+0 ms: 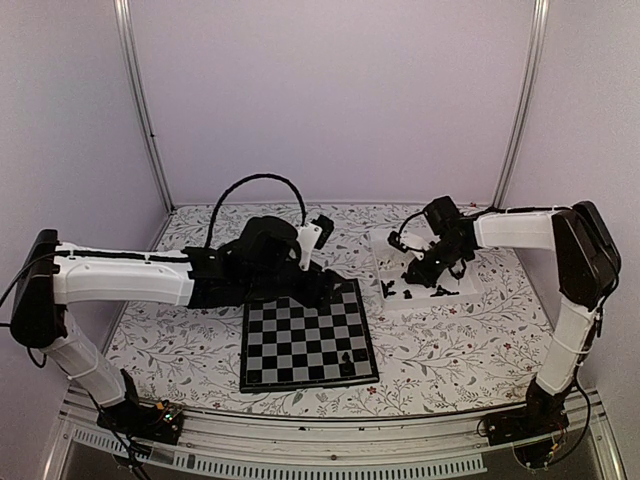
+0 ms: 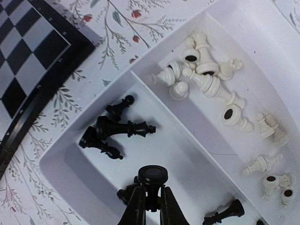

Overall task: Set up the chess pieces on the board
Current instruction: Pick up the chess piece from the storage box, then place the chess piece on the chessboard.

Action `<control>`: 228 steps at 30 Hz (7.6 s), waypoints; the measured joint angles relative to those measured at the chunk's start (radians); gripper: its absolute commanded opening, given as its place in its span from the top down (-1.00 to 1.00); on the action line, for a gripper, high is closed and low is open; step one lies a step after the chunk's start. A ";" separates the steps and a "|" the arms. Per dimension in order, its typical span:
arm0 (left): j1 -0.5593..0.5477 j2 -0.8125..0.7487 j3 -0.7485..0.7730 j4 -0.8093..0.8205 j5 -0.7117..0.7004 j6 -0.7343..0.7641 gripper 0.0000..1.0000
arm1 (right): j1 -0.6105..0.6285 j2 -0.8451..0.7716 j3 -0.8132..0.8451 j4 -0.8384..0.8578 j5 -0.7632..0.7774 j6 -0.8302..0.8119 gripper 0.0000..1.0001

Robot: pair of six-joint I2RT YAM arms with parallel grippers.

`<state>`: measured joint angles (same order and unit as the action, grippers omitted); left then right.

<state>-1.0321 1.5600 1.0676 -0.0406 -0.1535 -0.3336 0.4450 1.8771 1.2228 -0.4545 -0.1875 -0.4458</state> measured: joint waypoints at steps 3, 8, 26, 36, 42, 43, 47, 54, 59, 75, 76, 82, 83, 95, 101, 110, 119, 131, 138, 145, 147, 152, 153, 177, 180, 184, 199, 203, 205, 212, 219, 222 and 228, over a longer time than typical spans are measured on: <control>0.020 0.062 0.021 0.061 0.080 -0.033 -0.44 | 0.000 -0.093 0.001 -0.044 -0.077 -0.015 0.84; 0.074 0.161 0.056 0.167 0.235 -0.114 -0.37 | 0.012 -0.195 0.001 -0.111 -0.219 -0.056 0.84; 0.114 0.356 0.130 0.455 0.611 -0.379 -0.02 | 0.134 -0.298 0.000 -0.219 -0.377 -0.149 0.83; 0.109 0.386 0.158 0.483 0.648 -0.422 0.21 | 0.153 -0.320 0.000 -0.230 -0.393 -0.157 0.82; 0.109 0.409 0.167 0.491 0.662 -0.438 0.42 | 0.156 -0.329 -0.010 -0.235 -0.395 -0.158 0.82; 0.109 0.412 0.169 0.491 0.663 -0.442 0.49 | 0.156 -0.330 -0.012 -0.235 -0.395 -0.158 0.82; 0.109 0.422 0.177 0.497 0.676 -0.451 0.73 | 0.156 -0.330 -0.018 -0.235 -0.392 -0.158 0.78; 0.109 0.422 0.175 0.522 0.681 -0.472 0.81 | 0.152 -0.348 -0.020 -0.235 -0.388 -0.146 0.19; 0.109 0.376 0.120 0.564 0.648 -0.473 0.82 | 0.055 -0.410 0.009 -0.204 -0.492 -0.087 0.05; 0.109 0.288 0.078 0.850 0.449 -0.477 0.83 | -0.076 -0.386 -0.059 0.221 -1.052 0.534 -0.03; 0.109 0.293 0.087 0.852 0.445 -0.480 0.83 | -0.075 -0.376 -0.064 0.241 -1.066 0.569 -0.02; 0.109 0.327 0.126 0.868 0.433 -0.491 0.82 | -0.076 -0.367 -0.072 0.336 -1.107 0.684 0.08; 0.109 0.331 0.131 0.868 0.433 -0.491 0.83 | -0.077 -0.366 -0.077 0.346 -1.109 0.695 0.10; 0.106 0.343 0.142 0.869 0.419 -0.490 0.84 | -0.084 -0.363 -0.091 0.383 -1.092 0.745 0.20; 0.103 0.342 0.138 0.862 0.384 -0.479 0.85 | -0.080 -0.364 -0.091 0.344 -1.022 0.698 0.01; 0.096 0.342 0.141 0.857 0.379 -0.479 0.85 | -0.079 -0.364 -0.091 0.318 -0.988 0.668 0.05; 0.092 0.348 0.172 0.850 0.401 -0.480 0.85 | -0.079 -0.338 -0.087 0.332 -1.019 0.681 0.34; 0.091 0.359 0.177 0.840 0.411 -0.483 0.85 | -0.079 -0.328 -0.087 0.377 -1.077 0.710 0.47; 0.090 0.359 0.177 0.848 0.419 -0.488 0.85 | -0.079 -0.328 -0.087 0.394 -1.079 0.724 0.65; 0.090 0.359 0.177 0.851 0.429 -0.493 0.79 | -0.079 -0.328 -0.087 0.392 -1.068 0.715 0.92; 0.090 0.359 0.177 0.849 0.429 -0.494 0.58 | -0.079 -0.328 -0.085 0.381 -1.062 0.700 0.95; 0.090 0.359 0.177 0.827 0.430 -0.485 0.23 | -0.079 -0.328 -0.045 0.295 -1.010 0.614 0.99; 0.091 0.358 0.177 0.817 0.429 -0.480 0.20 | -0.079 -0.328 -0.032 0.268 -0.987 0.583 1.00; 0.389 -0.072 0.128 -0.084 0.223 0.081 -0.02 | 0.401 -0.264 -0.019 -0.266 -0.266 -0.129 1.00; 0.443 -0.087 0.071 -0.083 0.234 0.095 -0.02 | 0.460 -0.220 -0.019 -0.303 -0.186 -0.156 1.00; 0.547 -0.094 0.018 -0.074 0.304 0.072 -0.01 | 0.526 -0.181 -0.006 -0.341 -0.109 -0.176 1.00; 0.601 -0.142 0.004 -0.051 0.386 0.051 -0.01 | 0.609 -0.065 0.060 -0.389 0.017 -0.203 0.97; 0.601 -0.142 0.003 -0.051 0.388 0.051 -0.01 | 0.619 -0.053 0.061 -0.397 0.029 -0.203 0.95; 0.601 -0.142 0.003 -0.051 0.391 0.051 0.00 | 0.623 -0.051 0.061 -0.399 0.032 -0.203 0.95; 0.602 -0.142 0.003 -0.051 0.401 0.051 0.00 | 0.630 -0.035 0.061 -0.399 0.044 -0.203 0.92; 0.602 -0.142 0.003 -0.050 0.410 0.049 0.00 | 0.631 -0.023 0.065 -0.397 0.053 -0.202 0.79; 0.602 -0.142 0.003 -0.050 0.416 0.048 0.00 | 0.631 -0.022 0.066 -0.397 0.055 -0.201 0.68; 0.602 -0.142 0.003 -0.050 0.426 0.045 0.00 | 0.631 -0.019 0.067 -0.397 0.056 -0.198 0.58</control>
<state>-0.4297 1.4178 1.0702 -0.0906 0.2729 -0.2886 1.0756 1.8584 1.2900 -0.8520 -0.1314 -0.6441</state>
